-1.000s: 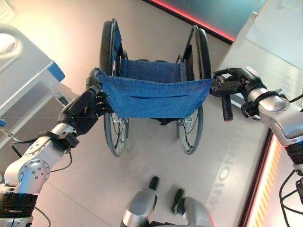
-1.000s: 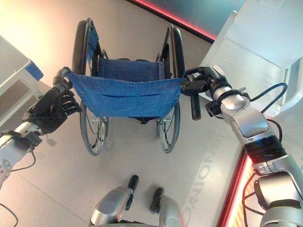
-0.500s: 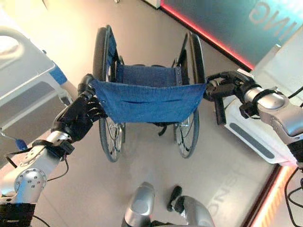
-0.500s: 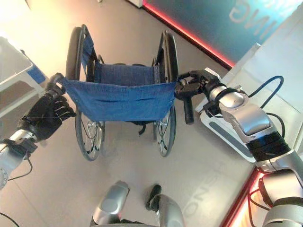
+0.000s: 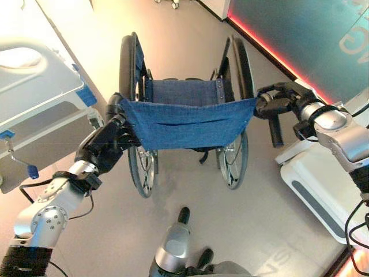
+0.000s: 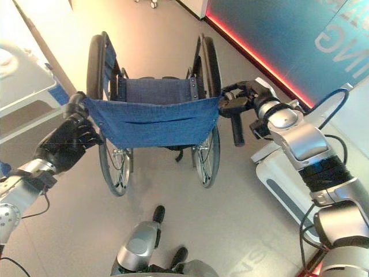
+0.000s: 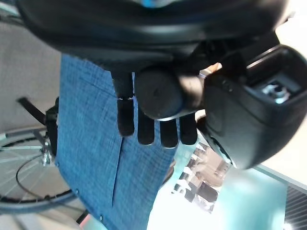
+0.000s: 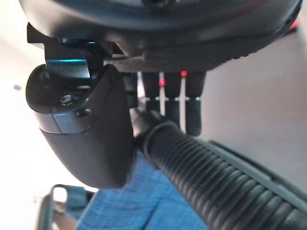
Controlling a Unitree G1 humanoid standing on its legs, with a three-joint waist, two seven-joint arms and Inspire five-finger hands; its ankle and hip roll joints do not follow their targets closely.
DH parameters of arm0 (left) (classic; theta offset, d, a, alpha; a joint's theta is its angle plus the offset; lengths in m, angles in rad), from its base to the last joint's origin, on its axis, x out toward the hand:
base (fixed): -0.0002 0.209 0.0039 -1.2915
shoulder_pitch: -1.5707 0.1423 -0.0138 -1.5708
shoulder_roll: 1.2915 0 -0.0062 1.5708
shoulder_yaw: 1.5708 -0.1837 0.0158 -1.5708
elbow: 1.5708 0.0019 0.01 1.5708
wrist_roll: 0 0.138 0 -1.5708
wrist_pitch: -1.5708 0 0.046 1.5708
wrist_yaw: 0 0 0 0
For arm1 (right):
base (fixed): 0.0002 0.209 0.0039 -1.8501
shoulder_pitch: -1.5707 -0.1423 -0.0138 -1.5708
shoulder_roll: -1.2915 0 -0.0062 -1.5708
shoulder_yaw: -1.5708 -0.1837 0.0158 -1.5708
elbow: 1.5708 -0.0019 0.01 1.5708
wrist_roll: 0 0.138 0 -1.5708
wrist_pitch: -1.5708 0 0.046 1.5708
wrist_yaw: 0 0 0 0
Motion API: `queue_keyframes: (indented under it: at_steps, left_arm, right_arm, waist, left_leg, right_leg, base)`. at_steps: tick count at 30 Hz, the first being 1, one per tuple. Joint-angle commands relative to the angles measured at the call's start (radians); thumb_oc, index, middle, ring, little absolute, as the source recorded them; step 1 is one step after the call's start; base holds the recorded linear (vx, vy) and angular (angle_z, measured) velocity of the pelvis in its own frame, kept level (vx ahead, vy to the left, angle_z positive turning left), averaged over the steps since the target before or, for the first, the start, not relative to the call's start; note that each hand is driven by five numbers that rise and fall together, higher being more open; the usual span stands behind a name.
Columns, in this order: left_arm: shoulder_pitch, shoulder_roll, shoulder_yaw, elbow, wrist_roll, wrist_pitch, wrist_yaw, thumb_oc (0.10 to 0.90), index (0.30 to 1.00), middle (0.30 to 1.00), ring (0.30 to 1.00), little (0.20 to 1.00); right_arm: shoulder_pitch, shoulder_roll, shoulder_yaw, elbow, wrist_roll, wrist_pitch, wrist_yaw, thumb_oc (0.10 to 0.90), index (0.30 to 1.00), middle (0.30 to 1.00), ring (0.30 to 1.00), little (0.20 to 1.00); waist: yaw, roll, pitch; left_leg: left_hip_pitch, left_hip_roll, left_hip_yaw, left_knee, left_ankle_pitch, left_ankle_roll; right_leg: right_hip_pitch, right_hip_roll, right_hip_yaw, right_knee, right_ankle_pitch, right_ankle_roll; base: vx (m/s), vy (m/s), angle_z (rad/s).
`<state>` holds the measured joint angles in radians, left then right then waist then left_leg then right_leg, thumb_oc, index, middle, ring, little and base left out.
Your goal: Push the wheelchair next to the bed
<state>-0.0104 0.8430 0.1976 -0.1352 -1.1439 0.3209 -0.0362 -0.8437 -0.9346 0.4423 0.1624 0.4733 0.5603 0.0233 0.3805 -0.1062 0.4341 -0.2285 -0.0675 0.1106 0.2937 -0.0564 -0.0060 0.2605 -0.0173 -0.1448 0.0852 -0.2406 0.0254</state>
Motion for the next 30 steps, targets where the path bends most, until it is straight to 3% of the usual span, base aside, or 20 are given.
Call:
queue_keyframes:
  at_steps: [1, 2, 4, 5, 7, 8, 10, 12, 13, 16, 17, 18, 20, 22, 23, 24, 25, 26, 27, 30]
  left_arm:
    - [-0.144, 0.116, 0.112, -0.055, -0.038, -0.12, -0.052, 0.4, 0.3, 0.3, 0.3, 0.3]
    - [-0.152, 0.124, 0.111, -0.051, -0.04, -0.113, -0.057, 0.4, 0.3, 0.3, 0.3, 0.3]
    - [-0.166, 0.134, 0.102, -0.041, -0.047, -0.107, -0.061, 0.4, 0.3, 0.3, 0.3, 0.3]
    - [-0.178, 0.134, 0.089, -0.04, -0.053, -0.108, -0.05, 0.4, 0.3, 0.3, 0.3, 0.3]
    - [-0.184, 0.16, 0.08, -0.027, -0.089, -0.113, -0.056, 0.4, 0.3, 0.3, 0.3, 0.3]
    - [-0.185, 0.162, 0.081, -0.026, -0.091, -0.114, -0.056, 0.4, 0.3, 0.3, 0.3, 0.3]
    - [-0.195, 0.188, 0.085, 0.004, -0.117, -0.141, -0.084, 0.4, 0.3, 0.3, 0.3, 0.3]
    - [-0.205, 0.186, 0.076, 0.018, -0.115, -0.168, -0.091, 0.4, 0.3, 0.3, 0.3, 0.3]
    - [-0.213, 0.178, 0.069, 0.027, -0.105, -0.179, -0.098, 0.4, 0.3, 0.3, 0.3, 0.3]
    - [-0.215, 0.174, 0.066, 0.015, -0.084, -0.173, -0.099, 0.4, 0.3, 0.3, 0.3, 0.3]
    - [-0.215, 0.164, 0.063, -0.002, -0.069, -0.156, -0.076, 0.4, 0.3, 0.3, 0.3, 0.3]
    - [-0.21, 0.156, 0.062, -0.005, -0.063, -0.153, -0.069, 0.4, 0.3, 0.3, 0.3, 0.3]
    - [-0.188, 0.132, 0.063, 0.001, -0.057, -0.155, -0.084, 0.4, 0.3, 0.3, 0.3, 0.3]
    - [-0.155, 0.1, 0.062, -0.003, -0.056, -0.162, -0.087, 0.4, 0.3, 0.3, 0.3, 0.3]
    - [-0.141, 0.092, 0.068, -0.014, -0.057, -0.157, -0.084, 0.4, 0.3, 0.3, 0.3, 0.3]
    - [-0.126, 0.078, 0.068, -0.032, -0.054, -0.152, -0.064, 0.4, 0.3, 0.3, 0.3, 0.3]
    - [-0.125, 0.075, 0.067, -0.032, -0.051, -0.153, -0.063, 0.4, 0.3, 0.3, 0.3, 0.3]
    - [-0.124, 0.064, 0.061, -0.034, -0.043, -0.157, -0.056, 0.4, 0.3, 0.3, 0.3, 0.3]
    - [-0.119, 0.059, 0.064, -0.035, -0.044, -0.158, -0.05, 0.4, 0.3, 0.3, 0.3, 0.3]
    - [-0.137, 0.05, 0.068, -0.025, -0.044, -0.15, -0.039, 0.4, 0.3, 0.3, 0.3, 0.3]
  right_arm:
    - [-0.023, -0.007, -0.005, -0.119, -0.035, -0.228, 0.026, 0.4, 0.3, 0.3, 0.3, 0.3]
    - [-0.026, -0.008, -0.003, -0.12, -0.025, -0.227, 0.019, 0.4, 0.3, 0.3, 0.3, 0.3]
    - [-0.04, -0.013, 0.008, -0.123, -0.003, -0.234, 0.009, 0.4, 0.3, 0.3, 0.3, 0.3]
    - [-0.06, -0.015, 0.023, -0.128, 0.005, -0.236, 0.002, 0.4, 0.3, 0.3, 0.3, 0.3]
    - [-0.085, -0.038, 0.023, -0.153, 0.003, -0.213, 0.003, 0.4, 0.3, 0.3, 0.3, 0.3]
    - [-0.087, -0.04, 0.023, -0.154, 0.003, -0.211, 0.003, 0.4, 0.3, 0.3, 0.3, 0.3]
    - [-0.102, -0.061, 0.016, -0.158, -0.008, -0.217, -0.002, 0.4, 0.3, 0.3, 0.3, 0.3]
    - [-0.111, -0.061, 0.015, -0.146, -0.016, -0.232, -0.007, 0.4, 0.3, 0.3, 0.3, 0.3]
    - [-0.115, -0.057, 0.015, -0.143, -0.021, -0.237, -0.018, 0.4, 0.3, 0.3, 0.3, 0.3]
    - [-0.122, -0.052, -0.001, -0.17, -0.021, -0.197, -0.043, 0.4, 0.3, 0.3, 0.3, 0.3]
    - [-0.142, -0.052, -0.007, -0.205, -0.001, -0.147, -0.053, 0.4, 0.3, 0.3, 0.3, 0.3]
    - [-0.149, -0.054, -0.004, -0.215, 0.009, -0.131, -0.056, 0.4, 0.3, 0.3, 0.3, 0.3]
    - [-0.171, -0.066, 0.013, -0.221, 0.027, -0.105, -0.052, 0.4, 0.3, 0.3, 0.3, 0.3]
    - [-0.188, -0.079, 0.033, -0.212, 0.035, -0.098, -0.027, 0.4, 0.3, 0.3, 0.3, 0.3]
    - [-0.187, -0.088, 0.037, -0.205, 0.037, -0.104, -0.012, 0.4, 0.3, 0.3, 0.3, 0.3]
    - [-0.181, -0.105, 0.048, -0.194, 0.037, -0.123, 0.008, 0.4, 0.3, 0.3, 0.3, 0.3]
    - [-0.181, -0.108, 0.052, -0.193, 0.038, -0.126, 0.007, 0.4, 0.3, 0.3, 0.3, 0.3]
    - [-0.178, -0.11, 0.065, -0.19, 0.037, -0.133, 0.002, 0.4, 0.3, 0.3, 0.3, 0.3]
    - [-0.174, -0.114, 0.07, -0.188, 0.044, -0.14, 0.001, 0.4, 0.3, 0.3, 0.3, 0.3]
    - [-0.153, -0.12, 0.055, -0.195, 0.039, -0.142, 0.011, 0.4, 0.3, 0.3, 0.3, 0.3]
  waist:
    - [-0.021, -0.019, -0.25]
    - [-0.017, -0.029, -0.25]
    - [-0.015, -0.034, -0.256]
    - [-0.028, -0.035, -0.254]
    - [-0.055, -0.028, -0.254]
    - [-0.056, -0.025, -0.256]
    - [-0.076, -0.004, -0.236]
    - [-0.092, 0.007, -0.214]
    - [-0.112, 0.011, -0.191]
    - [-0.131, 0.0, -0.162]
    - [-0.139, -0.005, -0.158]
    - [-0.142, -0.005, -0.159]
    - [-0.148, -0.008, -0.171]
    - [-0.166, -0.005, -0.202]
    - [-0.176, -0.006, -0.212]
    - [-0.188, -0.016, -0.222]
    - [-0.192, -0.016, -0.223]
    - [-0.2, -0.012, -0.224]
    - [-0.201, -0.009, -0.223]
    - [-0.204, -0.002, -0.207]
  left_leg:
    - [-0.032, -0.055, 0.029, -0.164, 0.121, 0.054]
    - [-0.026, -0.063, 0.019, -0.155, 0.113, 0.06]
    - [-0.015, -0.064, -0.002, -0.139, 0.104, 0.066]
    - [0.003, -0.07, -0.022, -0.124, 0.09, 0.068]
    - [0.017, -0.092, -0.064, -0.093, 0.078, 0.064]
    - [0.014, -0.089, -0.067, -0.092, 0.081, 0.062]
    - [0.022, -0.081, -0.113, -0.03, 0.056, 0.038]
    - [0.049, -0.075, -0.152, 0.008, 0.022, 0.03]
    - [0.094, -0.073, -0.184, 0.032, -0.04, 0.029]
    - [0.183, -0.044, -0.234, 0.066, -0.163, 0.021]
    - [0.239, -0.008, -0.258, 0.078, -0.212, 0.011]
    - [0.252, 0.005, -0.26, 0.089, -0.216, 0.008]
    - [0.26, 0.017, -0.26, 0.119, -0.205, 0.004]
    - [0.284, 0.045, -0.261, 0.16, -0.156, -0.016]
    - [0.287, 0.061, -0.256, 0.205, -0.118, -0.03]
    - [0.263, 0.086, -0.23, 0.354, -0.022, -0.058]
    - [0.254, 0.091, -0.225, 0.388, -0.007, -0.062]
    - [0.226, 0.092, -0.214, 0.484, 0.046, -0.069]
    - [0.18, 0.059, -0.207, 0.582, 0.078, -0.075]
    - [0.089, 0.017, -0.182, 0.603, 0.067, -0.06]
  right_leg:
    - [-0.003, 0.103, -0.099, 0.426, 0.21, 0.139]
    - [-0.022, 0.108, -0.097, 0.493, 0.28, 0.18]
    - [-0.067, 0.127, -0.074, 0.572, 0.374, 0.216]
    - [-0.107, 0.127, -0.045, 0.581, 0.393, 0.217]
    - [-0.144, 0.075, -0.025, 0.48, 0.291, 0.17]
    - [-0.146, 0.076, -0.027, 0.468, 0.289, 0.165]
    - [-0.193, 0.003, -0.038, 0.238, 0.174, 0.097]
    - [-0.237, -0.039, -0.043, 0.142, 0.187, 0.088]
    - [-0.3, -0.097, -0.031, 0.076, 0.255, 0.107]
    - [-0.4, -0.203, -0.009, -0.034, 0.374, 0.152]
    - [-0.43, -0.225, -0.01, -0.04, 0.406, 0.171]
    - [-0.427, -0.217, -0.008, -0.031, 0.399, 0.177]
    - [-0.404, -0.2, -0.009, -0.031, 0.38, 0.184]
    - [-0.4, -0.169, -0.012, 0.014, 0.357, 0.173]
    - [-0.397, -0.155, -0.014, 0.035, 0.346, 0.159]
    - [-0.373, -0.14, -0.034, 0.043, 0.328, 0.119]
    - [-0.368, -0.136, -0.04, 0.043, 0.324, 0.11]
    - [-0.352, -0.122, -0.049, 0.043, 0.308, 0.082]
    - [-0.33, -0.1, -0.059, 0.043, 0.289, 0.055]
    - [-0.286, -0.063, -0.064, 0.039, 0.27, 0.035]
  base:
    - [0.54, 0.018, -0.45]
    - [0.42, 0.008, -0.77]
    - [0.33, 0.002, -0.14]
    - [0.53, 0.027, 0.65]
    - [0.48, 0.027, 0.72]
    - [0.33, -0.032, 0.33]
    - [0.38, -0.172, -0.06]
    - [0.32, -0.225, -0.01]
    - [0.36, -0.268, 0.11]
    - [0.55, -0.39, 0.68]
    - [0.71, -0.422, 0.82]
    - [0.73, -0.347, 0.69]
    - [0.5, -0.15, 0.78]
    - [0.46, -0.091, 0.46]
    - [0.45, -0.177, 0.4]
    - [0.45, -0.196, 0.4]
    - [0.47, -0.223, 0.48]
    - [0.36, -0.159, 0.44]
    - [0.36, -0.149, 0.38]
    - [0.35, -0.118, -0.06]
